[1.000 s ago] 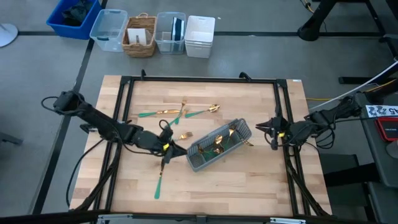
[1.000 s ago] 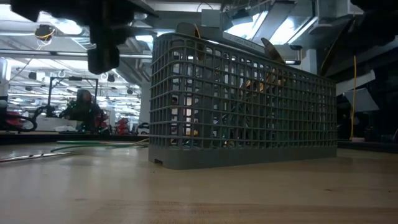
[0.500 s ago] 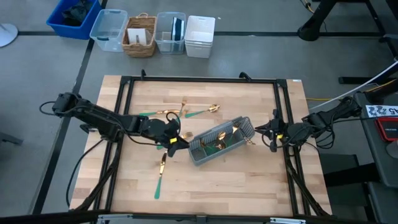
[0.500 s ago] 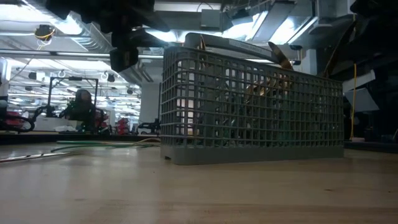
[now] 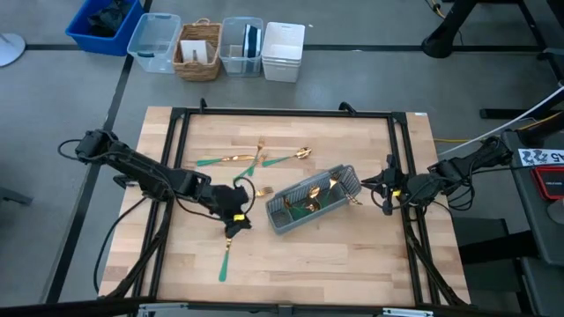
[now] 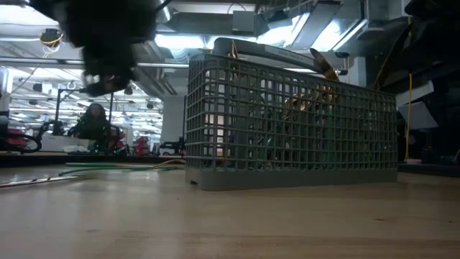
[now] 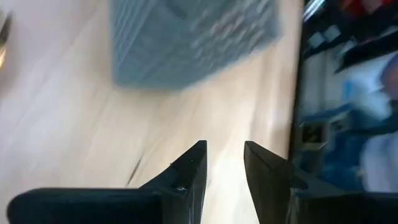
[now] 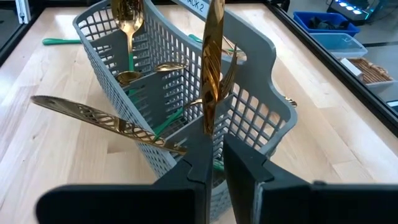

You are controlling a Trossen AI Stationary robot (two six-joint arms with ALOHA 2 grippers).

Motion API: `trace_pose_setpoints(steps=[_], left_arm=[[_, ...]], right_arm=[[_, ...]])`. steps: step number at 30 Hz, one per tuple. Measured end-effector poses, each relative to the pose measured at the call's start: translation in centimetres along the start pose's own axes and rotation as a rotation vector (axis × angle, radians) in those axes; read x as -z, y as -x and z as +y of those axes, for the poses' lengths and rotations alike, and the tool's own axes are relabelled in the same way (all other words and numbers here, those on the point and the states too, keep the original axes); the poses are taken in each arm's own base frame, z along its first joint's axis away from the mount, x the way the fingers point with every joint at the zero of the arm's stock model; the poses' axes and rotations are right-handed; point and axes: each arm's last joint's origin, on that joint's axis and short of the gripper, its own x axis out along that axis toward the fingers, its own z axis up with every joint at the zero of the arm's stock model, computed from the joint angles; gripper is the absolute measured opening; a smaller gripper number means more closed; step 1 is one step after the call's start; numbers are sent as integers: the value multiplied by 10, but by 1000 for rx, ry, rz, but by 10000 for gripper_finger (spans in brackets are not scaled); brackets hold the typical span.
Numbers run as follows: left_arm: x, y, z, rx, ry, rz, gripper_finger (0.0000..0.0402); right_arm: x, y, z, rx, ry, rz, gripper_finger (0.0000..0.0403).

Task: Sort silverware
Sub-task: Put the gold fork into the gray silverware organizer

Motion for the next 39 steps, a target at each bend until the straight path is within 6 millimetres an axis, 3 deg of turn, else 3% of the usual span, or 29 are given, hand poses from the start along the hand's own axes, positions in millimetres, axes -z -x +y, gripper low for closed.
trace_pose_setpoints(steps=[8,12,20,34,39], left_arm=[[4,3,21,-364,-52,-104,100],[3,2,31,-451,-46,-168,100],[8,-8,51,-488,-28,-178,100],[10,-39,61,-504,-301,-172,100],[10,-49,69,-536,-306,-151,100]], right_arm=[[0,0,0,0,0,0,42],[0,0,0,0,0,0,42],[0,0,0,0,1,0,42],[0,0,0,1,6,2,42],[0,0,0,1,6,3,42]])
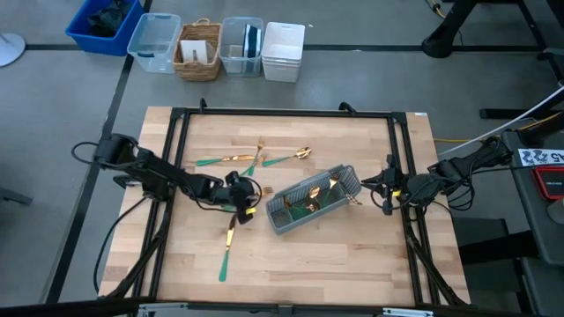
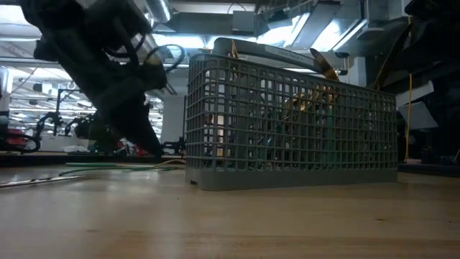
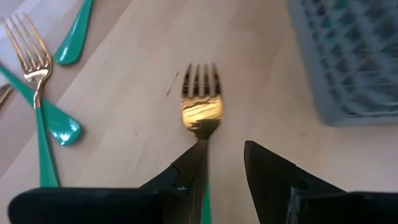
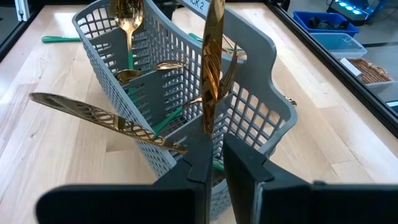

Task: Sort silverware
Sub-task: Put the gold fork into the gray silverware organizer

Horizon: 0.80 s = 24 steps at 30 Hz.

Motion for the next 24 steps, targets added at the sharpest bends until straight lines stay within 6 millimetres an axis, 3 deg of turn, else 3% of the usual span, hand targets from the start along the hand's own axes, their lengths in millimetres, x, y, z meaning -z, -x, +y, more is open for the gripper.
trace_pose_setpoints(steps=[16,24], left_arm=[[6,-28,13,-83,28,50,98],[4,-29,13,-75,36,38,17]], right_arm=[[0,0,0,0,0,0,42],[0,0,0,1,0,0,42]])
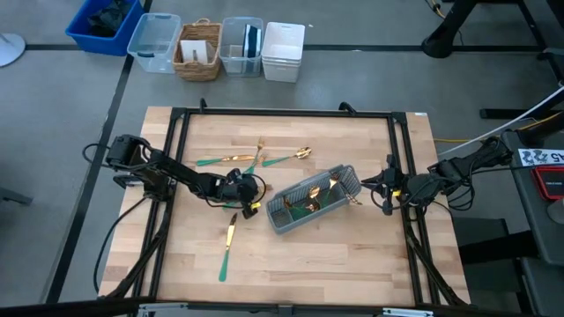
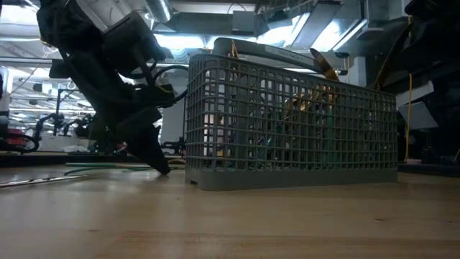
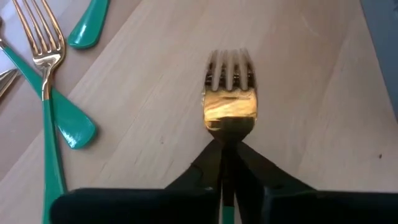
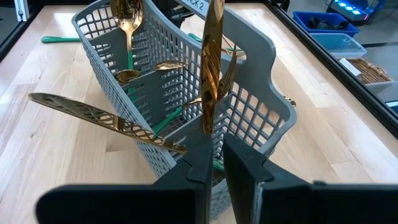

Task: Sort silverware
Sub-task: Put the gold fork into the gray silverware organizer

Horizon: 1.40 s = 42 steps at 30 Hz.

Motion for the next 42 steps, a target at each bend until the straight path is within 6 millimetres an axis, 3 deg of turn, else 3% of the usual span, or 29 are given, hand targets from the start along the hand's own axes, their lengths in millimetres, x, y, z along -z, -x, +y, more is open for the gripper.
trace_pose_setpoints(steps=[9,21,30,42], left_arm=[[-4,8,2,12,53,-12,11],[-30,63,17,42,105,-167,11],[-51,110,32,8,199,-434,11],[-100,134,23,138,225,-974,10]], right_arm=[[0,0,0,2,0,0,42],[0,0,0,3,0,0,42],[0,0,0,3,0,0,42],[0,0,0,3,0,-1,42]])
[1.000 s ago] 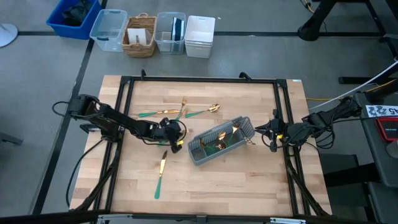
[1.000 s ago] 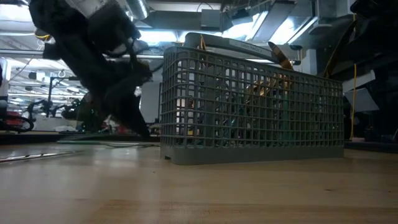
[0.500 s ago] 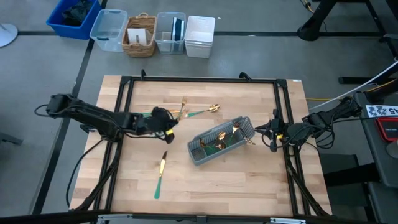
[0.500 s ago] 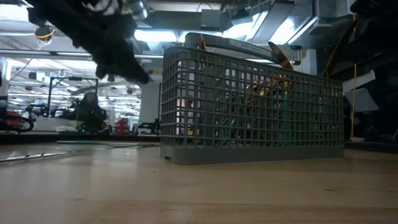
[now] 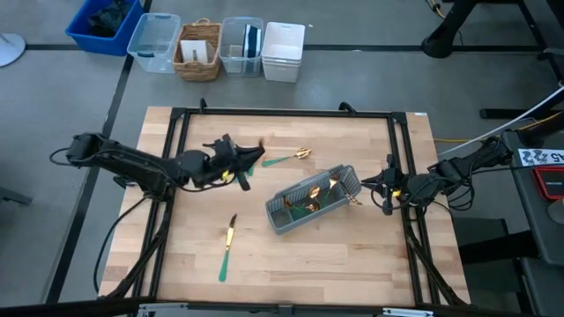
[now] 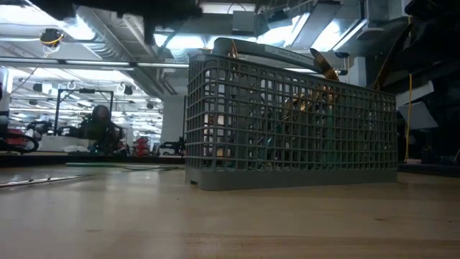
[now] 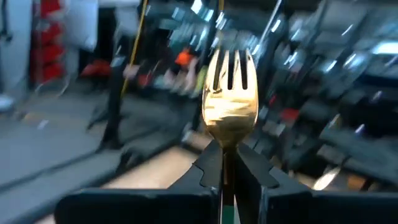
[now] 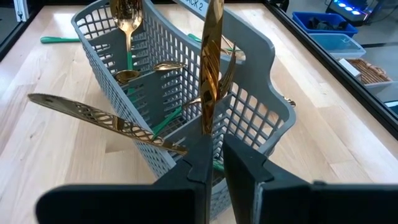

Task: Sort silverware
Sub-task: Put the gold fork into the gray silverware organizer

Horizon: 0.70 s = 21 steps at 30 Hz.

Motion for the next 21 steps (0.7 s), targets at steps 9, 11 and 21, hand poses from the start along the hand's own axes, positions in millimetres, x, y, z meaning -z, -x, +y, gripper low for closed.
trace_pose_setpoints(steps=[9,11,21], left_arm=[[0,-18,-18,238,63,-276,11],[3,-26,-24,260,53,-292,10],[14,-84,-64,373,-92,-338,12]], right_arm=[[0,0,0,0,1,1,42],[0,0,0,0,0,0,42],[0,0,0,0,0,0,42]])
